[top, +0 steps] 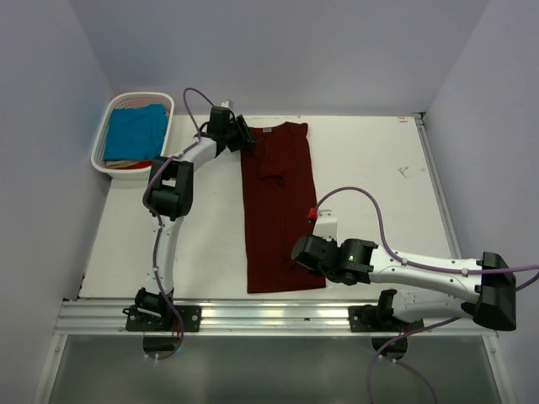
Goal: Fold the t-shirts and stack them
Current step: Rotate the tshirt 90 degrees
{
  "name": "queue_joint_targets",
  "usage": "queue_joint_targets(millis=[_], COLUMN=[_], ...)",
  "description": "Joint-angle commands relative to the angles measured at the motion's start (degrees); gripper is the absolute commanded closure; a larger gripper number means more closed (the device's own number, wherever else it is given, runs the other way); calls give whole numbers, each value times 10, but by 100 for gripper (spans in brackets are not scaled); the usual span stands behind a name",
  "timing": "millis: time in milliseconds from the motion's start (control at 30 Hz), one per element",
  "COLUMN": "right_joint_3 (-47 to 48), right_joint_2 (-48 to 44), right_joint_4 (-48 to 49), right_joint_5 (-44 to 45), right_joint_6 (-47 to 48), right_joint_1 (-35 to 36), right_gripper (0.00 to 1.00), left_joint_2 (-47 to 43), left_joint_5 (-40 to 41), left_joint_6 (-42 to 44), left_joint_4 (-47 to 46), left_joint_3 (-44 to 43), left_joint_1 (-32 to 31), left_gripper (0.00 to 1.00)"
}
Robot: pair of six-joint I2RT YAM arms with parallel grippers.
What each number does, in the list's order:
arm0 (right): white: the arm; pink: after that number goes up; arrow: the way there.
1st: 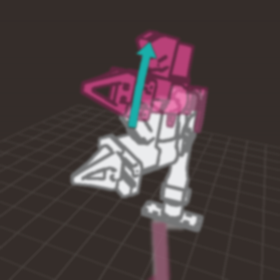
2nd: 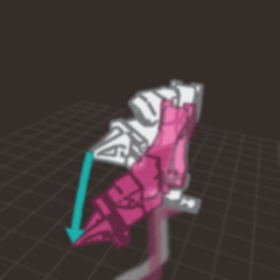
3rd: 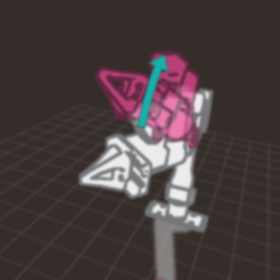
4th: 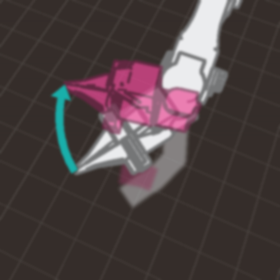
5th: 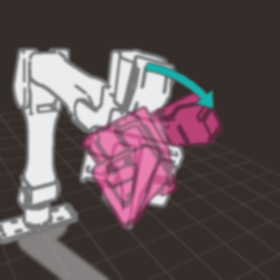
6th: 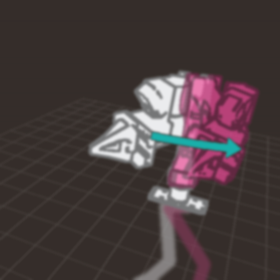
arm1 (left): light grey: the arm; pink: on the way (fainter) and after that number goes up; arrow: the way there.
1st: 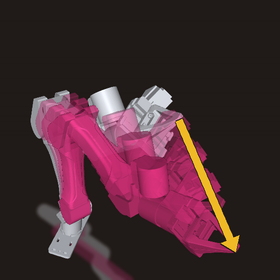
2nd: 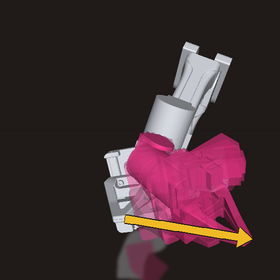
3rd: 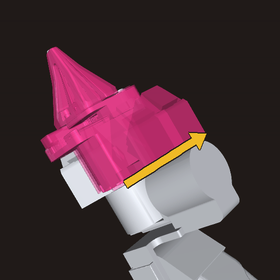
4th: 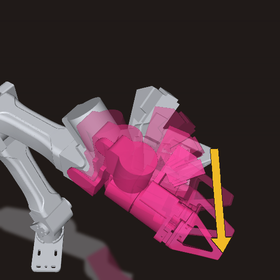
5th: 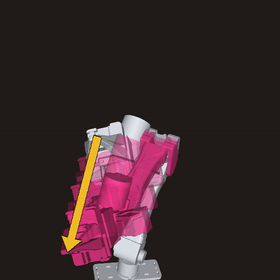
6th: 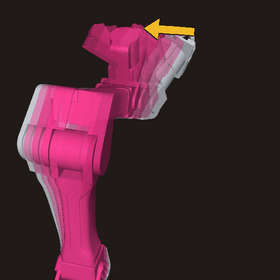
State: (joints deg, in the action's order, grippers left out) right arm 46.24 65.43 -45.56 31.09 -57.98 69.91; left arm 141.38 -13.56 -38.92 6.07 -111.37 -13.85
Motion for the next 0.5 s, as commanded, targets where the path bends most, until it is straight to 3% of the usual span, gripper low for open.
queue_joint_targets(millis=[0, 467], right_joint_3=[-3, -3], right_joint_2=[-10, 6], right_joint_4=[-7, 9], right_joint_5=[33, 30], right_joint_6=[-18, -13], right_joint_1=[1, 1], right_gripper=[90, 91], left_joint_2=[1, -37], left_joint_5=[-18, -16], left_joint_6=[-7, 5], left_joint_4=[-3, 1], left_joint_3=[-2, 38], left_joint_1=[0, 2], left_gripper=[47, 61])
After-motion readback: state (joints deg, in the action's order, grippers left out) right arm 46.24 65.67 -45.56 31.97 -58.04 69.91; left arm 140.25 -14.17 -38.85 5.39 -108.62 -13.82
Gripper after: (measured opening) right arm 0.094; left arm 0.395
